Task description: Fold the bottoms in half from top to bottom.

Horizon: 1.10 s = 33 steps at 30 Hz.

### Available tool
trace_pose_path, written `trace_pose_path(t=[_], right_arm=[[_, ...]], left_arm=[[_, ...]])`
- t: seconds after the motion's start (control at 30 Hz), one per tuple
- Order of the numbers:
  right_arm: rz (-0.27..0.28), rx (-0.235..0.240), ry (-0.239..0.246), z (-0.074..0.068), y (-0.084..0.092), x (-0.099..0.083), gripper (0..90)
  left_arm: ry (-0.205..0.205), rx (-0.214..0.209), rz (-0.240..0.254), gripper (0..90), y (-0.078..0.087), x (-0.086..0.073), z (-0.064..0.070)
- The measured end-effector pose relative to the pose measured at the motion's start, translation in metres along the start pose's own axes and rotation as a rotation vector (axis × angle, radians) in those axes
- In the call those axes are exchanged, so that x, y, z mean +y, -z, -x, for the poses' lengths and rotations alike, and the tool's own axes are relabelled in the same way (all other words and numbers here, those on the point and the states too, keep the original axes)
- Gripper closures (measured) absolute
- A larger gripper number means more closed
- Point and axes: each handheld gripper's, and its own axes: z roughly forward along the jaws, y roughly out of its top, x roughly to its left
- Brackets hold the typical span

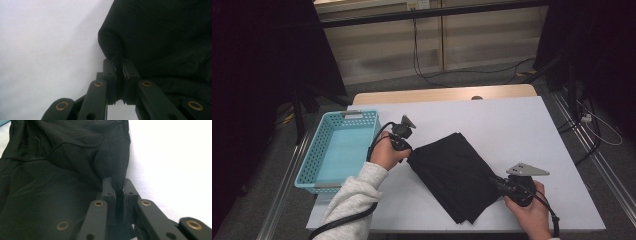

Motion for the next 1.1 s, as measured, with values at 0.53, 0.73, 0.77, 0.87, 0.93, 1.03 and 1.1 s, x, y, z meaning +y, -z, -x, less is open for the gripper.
trace_pose_path(t=[0.53, 0.73, 0.77, 0.87, 0.93, 1.03, 1.1], right_arm=[[0.026, -0.008, 0.058, -0.015, -0.004, 0.008, 83.7], [0.045, -0.003, 0.05, -0.019, -0.005, 0.01, 83.6], [0.049, -0.003, 0.051, -0.02, -0.005, 0.01, 83.7], [0.063, 0.003, 0.051, -0.023, -0.004, 0.011, 83.7], [0.071, 0.007, 0.047, -0.025, -0.004, 0.012, 83.7], [0.083, 0.01, 0.048, -0.026, -0.004, 0.013, 83.6], [0.09, 0.011, 0.045, -0.028, -0.004, 0.014, 83.7]], left_arm=[[-0.005, 0.028, -0.072, 83.3, 0.015, 0.008, -0.009], [-0.037, 0.072, -0.108, 83.3, 0.025, 0.016, -0.004], [-0.039, 0.073, -0.11, 83.3, 0.027, 0.017, -0.003], [-0.047, 0.088, -0.129, 83.3, 0.031, 0.02, -0.003], [-0.051, 0.095, -0.148, 83.3, 0.034, 0.022, -0.004], [-0.054, 0.104, -0.161, 83.3, 0.037, 0.026, -0.004], [-0.058, 0.111, -0.174, 83.3, 0.04, 0.028, -0.004]])
